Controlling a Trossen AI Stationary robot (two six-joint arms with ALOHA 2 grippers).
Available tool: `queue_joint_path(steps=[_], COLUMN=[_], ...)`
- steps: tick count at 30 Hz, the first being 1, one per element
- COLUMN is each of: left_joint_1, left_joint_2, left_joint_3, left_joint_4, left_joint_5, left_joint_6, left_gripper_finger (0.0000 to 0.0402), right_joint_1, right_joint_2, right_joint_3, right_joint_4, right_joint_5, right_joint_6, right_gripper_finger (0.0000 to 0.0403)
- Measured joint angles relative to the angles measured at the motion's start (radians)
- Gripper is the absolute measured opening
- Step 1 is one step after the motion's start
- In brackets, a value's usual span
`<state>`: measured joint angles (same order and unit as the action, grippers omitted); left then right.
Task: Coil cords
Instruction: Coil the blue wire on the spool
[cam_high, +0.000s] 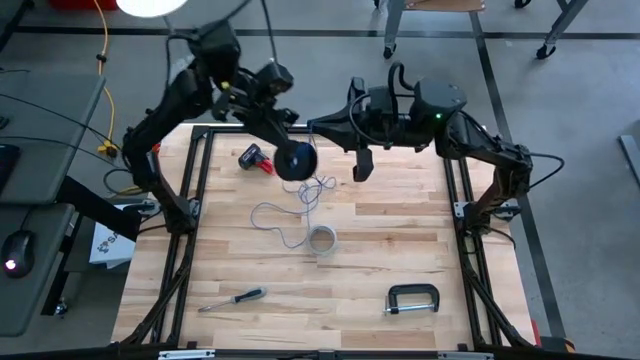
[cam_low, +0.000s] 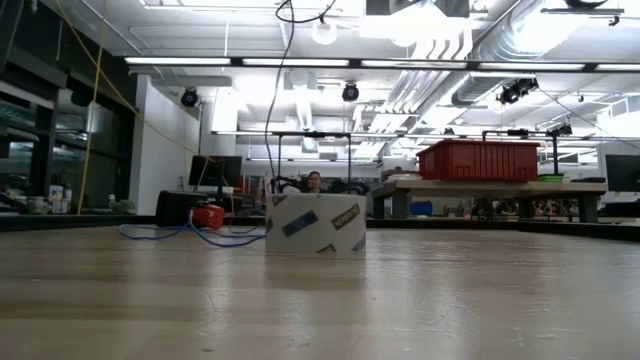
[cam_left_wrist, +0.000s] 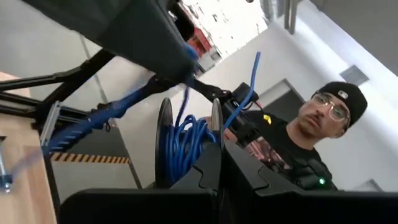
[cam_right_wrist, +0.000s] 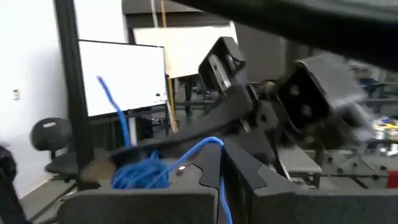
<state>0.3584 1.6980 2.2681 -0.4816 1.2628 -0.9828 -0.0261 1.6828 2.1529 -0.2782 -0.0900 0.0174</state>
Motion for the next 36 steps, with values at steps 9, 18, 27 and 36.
queue_joint_path(steps=[9, 18, 27, 36], left_joint_1=[-0.058, -0.053, -0.036, 0.009], left_joint_2=[0.081, 0.089, 0.087, 0.065], left_joint_3=[0.000, -0.001, 0.000, 0.000], left_joint_4=[0.342, 0.766, 0.915, 1.005], left_joint_5=[-0.002, -0.078, -0.184, -0.207], left_joint_6=[-0.082, -0.165, -0.139, -0.168], left_gripper_finger=[0.0000, 0.0000, 0.0000, 0.0000], right_joint_1=[0.002, 0.007, -0.001, -0.001], right_joint_2=[0.017, 0.026, 0.091, 0.106], right_joint_3=[0.000, 0.001, -0.002, 0.000], right_joint_4=[0.026, 0.095, 0.135, 0.092], right_joint_5=[-0.041, -0.016, -0.012, -0.012], right_joint_6=[0.027, 0.046, 0.166, 0.160], right_gripper_finger=[0.0000, 0.0001, 0.0101, 0.0141])
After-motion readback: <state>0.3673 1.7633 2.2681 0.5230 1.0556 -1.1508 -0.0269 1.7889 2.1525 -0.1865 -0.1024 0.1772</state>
